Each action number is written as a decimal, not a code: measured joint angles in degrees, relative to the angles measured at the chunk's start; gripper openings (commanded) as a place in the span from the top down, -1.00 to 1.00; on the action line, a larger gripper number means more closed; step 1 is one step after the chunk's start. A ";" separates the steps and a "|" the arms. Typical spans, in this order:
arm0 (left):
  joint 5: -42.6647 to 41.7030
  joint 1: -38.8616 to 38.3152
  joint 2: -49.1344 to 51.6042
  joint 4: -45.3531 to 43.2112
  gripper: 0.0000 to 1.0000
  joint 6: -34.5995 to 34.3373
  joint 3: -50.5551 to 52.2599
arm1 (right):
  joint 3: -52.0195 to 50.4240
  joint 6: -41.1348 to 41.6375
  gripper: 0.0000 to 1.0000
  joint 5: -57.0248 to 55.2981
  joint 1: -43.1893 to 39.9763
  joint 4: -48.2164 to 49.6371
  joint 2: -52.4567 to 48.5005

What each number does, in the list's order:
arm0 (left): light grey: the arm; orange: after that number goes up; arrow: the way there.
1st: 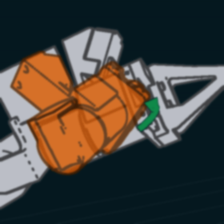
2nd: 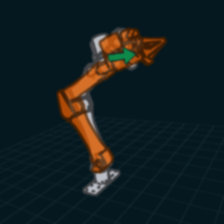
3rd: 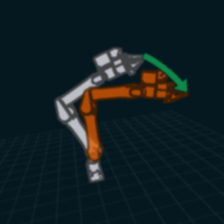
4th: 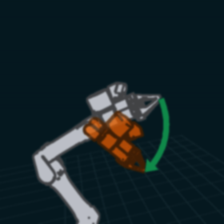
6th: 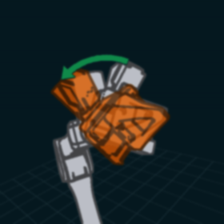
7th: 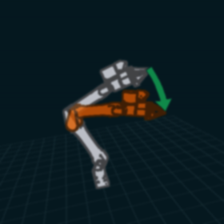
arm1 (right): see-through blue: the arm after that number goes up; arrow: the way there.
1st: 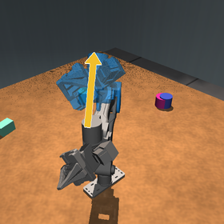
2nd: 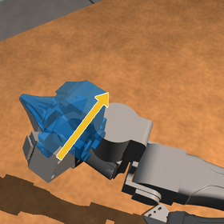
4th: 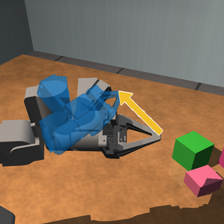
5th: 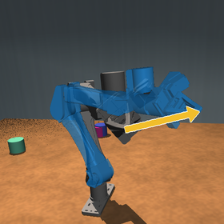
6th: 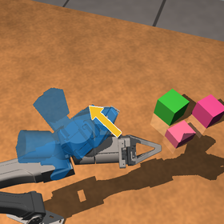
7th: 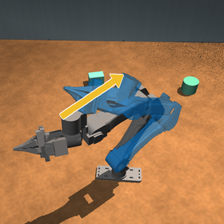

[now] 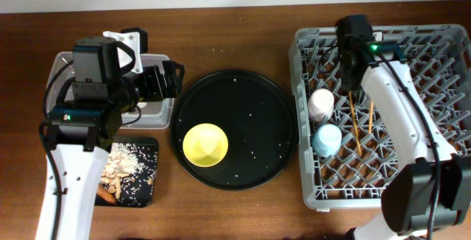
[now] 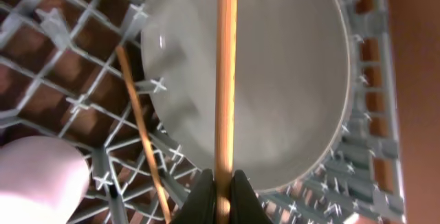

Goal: Sort waste into correct bins and load items into the dishwasher rack
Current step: 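Insert the second chopstick upright into the rack, then move the right gripper toward the yellow bowl on the round tray, then grasp the yellow bowl rim with the right gripper, then lift the yellow bowl and carry it into the rack's front right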

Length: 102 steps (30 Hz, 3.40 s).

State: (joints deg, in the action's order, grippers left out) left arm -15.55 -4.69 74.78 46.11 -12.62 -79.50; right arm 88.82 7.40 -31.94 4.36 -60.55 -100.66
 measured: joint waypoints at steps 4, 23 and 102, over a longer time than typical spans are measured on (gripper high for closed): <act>0.00 0.00 0.00 0.00 -0.99 0.00 0.00 | 0.00 -5.40 0.91 6.01 -1.90 1.46 -0.22; 0.00 0.00 0.00 0.00 -0.99 0.02 0.00 | 0.00 -8.92 0.07 14.71 -1.95 1.86 -0.61; 0.00 0.00 0.00 0.00 -0.99 0.00 0.00 | 0.50 -8.39 0.92 42.47 50.86 9.77 -18.38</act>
State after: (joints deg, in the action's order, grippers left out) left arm -15.55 -4.69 74.78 46.11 -12.62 -79.50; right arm 89.32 -0.99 10.52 55.22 -50.78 -119.04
